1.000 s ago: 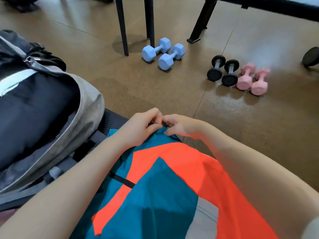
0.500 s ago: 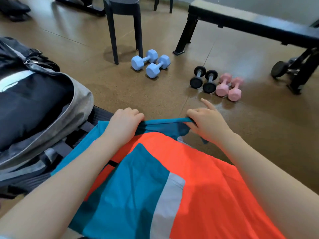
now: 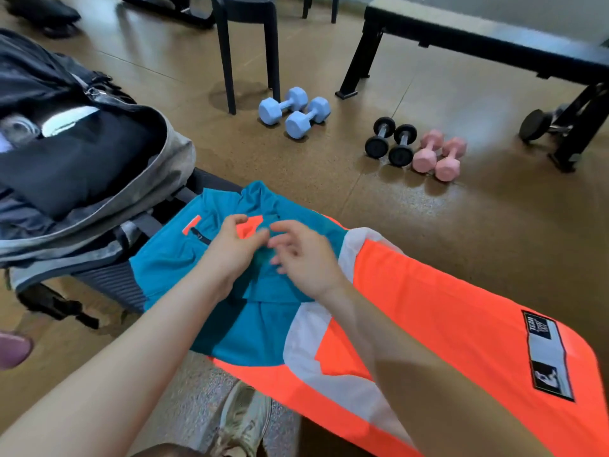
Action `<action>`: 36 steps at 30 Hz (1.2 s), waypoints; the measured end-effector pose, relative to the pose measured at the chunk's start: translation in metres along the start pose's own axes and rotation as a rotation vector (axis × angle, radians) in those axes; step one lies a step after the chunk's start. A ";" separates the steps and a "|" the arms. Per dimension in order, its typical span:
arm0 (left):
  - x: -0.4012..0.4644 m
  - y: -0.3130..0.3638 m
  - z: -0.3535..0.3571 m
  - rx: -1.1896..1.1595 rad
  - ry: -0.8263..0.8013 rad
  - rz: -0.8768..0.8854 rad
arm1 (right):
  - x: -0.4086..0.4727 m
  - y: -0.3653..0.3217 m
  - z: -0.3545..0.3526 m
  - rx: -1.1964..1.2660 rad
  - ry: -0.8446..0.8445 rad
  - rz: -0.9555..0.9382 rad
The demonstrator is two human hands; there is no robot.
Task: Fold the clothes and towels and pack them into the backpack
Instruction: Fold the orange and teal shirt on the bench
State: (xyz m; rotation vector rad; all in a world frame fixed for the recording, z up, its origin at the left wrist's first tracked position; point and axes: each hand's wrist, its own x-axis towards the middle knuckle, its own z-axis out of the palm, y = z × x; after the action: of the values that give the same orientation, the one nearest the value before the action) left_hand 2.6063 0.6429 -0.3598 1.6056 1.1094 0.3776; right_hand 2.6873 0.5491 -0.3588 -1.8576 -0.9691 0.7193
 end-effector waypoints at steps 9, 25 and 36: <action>-0.006 0.008 0.013 0.153 -0.058 0.221 | 0.015 0.082 -0.119 -0.257 0.005 0.104; 0.003 0.026 0.050 0.929 0.047 0.903 | -0.009 0.094 -0.105 -0.918 0.211 -0.291; 0.022 0.045 0.138 1.061 -0.291 0.812 | -0.008 0.117 -0.150 -0.719 0.157 -0.025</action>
State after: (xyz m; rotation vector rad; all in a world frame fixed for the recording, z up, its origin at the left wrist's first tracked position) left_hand 2.7383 0.5810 -0.3748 2.9340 0.3367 0.0227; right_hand 2.8392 0.4417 -0.3985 -2.4622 -1.2454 0.1983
